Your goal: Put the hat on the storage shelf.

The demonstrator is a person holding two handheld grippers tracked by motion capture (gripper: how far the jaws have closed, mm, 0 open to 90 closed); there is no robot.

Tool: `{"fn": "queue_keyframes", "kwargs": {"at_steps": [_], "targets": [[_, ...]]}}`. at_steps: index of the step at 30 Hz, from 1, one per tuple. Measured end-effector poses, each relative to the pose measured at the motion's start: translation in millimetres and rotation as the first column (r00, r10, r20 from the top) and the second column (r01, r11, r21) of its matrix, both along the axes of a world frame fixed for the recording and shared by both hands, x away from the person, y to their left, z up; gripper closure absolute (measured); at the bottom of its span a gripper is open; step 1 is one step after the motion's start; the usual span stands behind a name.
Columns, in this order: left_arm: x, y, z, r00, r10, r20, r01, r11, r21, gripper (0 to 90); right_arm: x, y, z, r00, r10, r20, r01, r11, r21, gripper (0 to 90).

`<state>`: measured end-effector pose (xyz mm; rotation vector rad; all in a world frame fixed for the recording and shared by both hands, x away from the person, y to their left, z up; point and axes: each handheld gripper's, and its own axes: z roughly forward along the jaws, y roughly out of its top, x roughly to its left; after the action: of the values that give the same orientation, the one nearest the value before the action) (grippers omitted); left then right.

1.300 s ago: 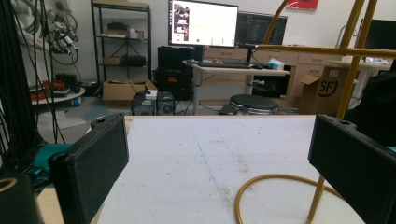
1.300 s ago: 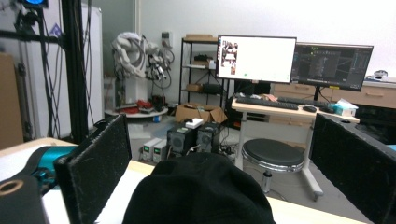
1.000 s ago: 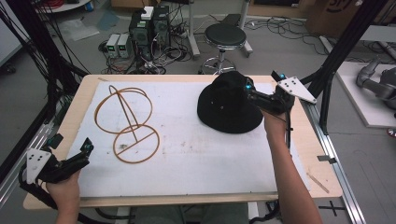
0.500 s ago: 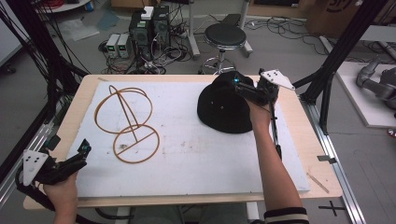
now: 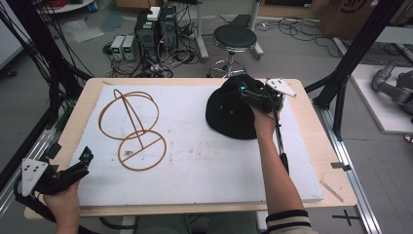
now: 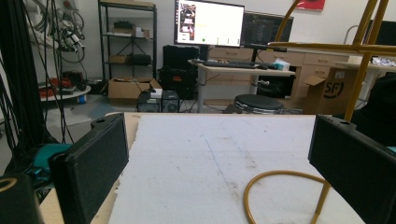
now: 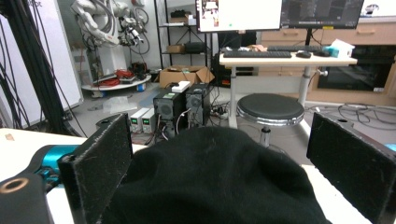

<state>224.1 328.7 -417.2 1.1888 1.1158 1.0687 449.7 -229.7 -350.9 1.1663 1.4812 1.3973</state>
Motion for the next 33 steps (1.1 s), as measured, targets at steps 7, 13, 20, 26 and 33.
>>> {"fn": "queue_keyframes", "kwargs": {"at_steps": [7,13,20,26,33], "targets": [[0.5,-1.1,-0.2,1.0000,-0.005,0.001,0.005,1.0000,0.000,5.4,4.9,-0.5,-8.9,0.9993,0.001,-0.038,-0.001,1.000,0.014,11.3],[0.8,-1.0,-0.5,1.0000,-0.006,0.000,0.006,1.0000,0.001,5.4,8.7,-0.8,-14.2,0.9973,-0.012,-0.073,0.015,0.999,0.041,17.0],[0.6,-1.2,-0.3,1.0000,-0.005,0.003,0.005,1.0000,-0.002,5.4,9.5,0.4,-16.0,0.9953,-0.009,-0.097,0.013,0.999,0.048,34.6],[0.2,-1.1,0.0,1.0000,-0.007,0.007,0.007,1.0000,-0.005,5.4,10.8,-0.5,-18.3,0.9902,0.005,-0.140,0.005,0.997,0.072,45.9],[-0.1,-1.0,0.1,0.9999,-0.009,0.007,0.009,1.0000,-0.004,5.4,11.7,-0.4,-20.3,0.9842,0.006,-0.177,0.004,0.999,0.053,69.3]]}}
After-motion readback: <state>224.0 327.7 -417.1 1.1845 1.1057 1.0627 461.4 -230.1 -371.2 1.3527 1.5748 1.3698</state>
